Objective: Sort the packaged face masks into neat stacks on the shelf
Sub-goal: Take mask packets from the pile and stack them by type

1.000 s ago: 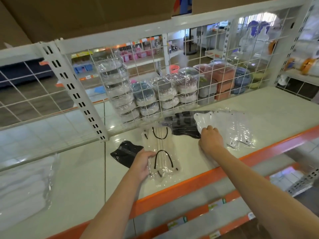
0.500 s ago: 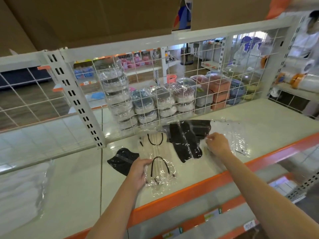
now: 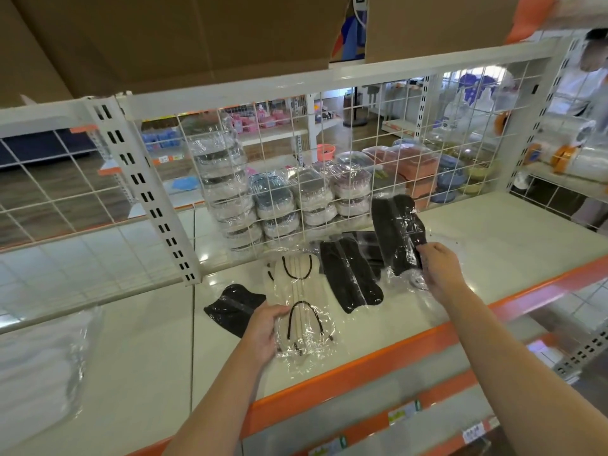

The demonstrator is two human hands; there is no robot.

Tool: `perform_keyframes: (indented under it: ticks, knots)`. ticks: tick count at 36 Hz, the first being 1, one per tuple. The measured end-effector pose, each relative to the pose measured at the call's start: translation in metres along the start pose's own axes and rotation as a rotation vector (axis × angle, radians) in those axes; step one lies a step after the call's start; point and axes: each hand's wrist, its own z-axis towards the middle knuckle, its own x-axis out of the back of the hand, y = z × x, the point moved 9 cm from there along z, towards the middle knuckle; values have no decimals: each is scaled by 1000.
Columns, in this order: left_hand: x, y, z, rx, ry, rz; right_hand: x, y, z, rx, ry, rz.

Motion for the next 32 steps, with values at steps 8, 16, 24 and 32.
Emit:
perform_keyframes:
  ticks: [8,16,24,32]
  knots:
    - [-1,1,-3,4,-10,-10,24,22,3,120,90,-1299]
    - [2,0,-3,31,25,19,21,6,5,188,88,-1345]
    - [-3,3,-16,22,42,85,13,18,-10,173,-161,-1382]
    - [1,6,-19,-21,55,100,-7,34,-16,144,-293,-1345]
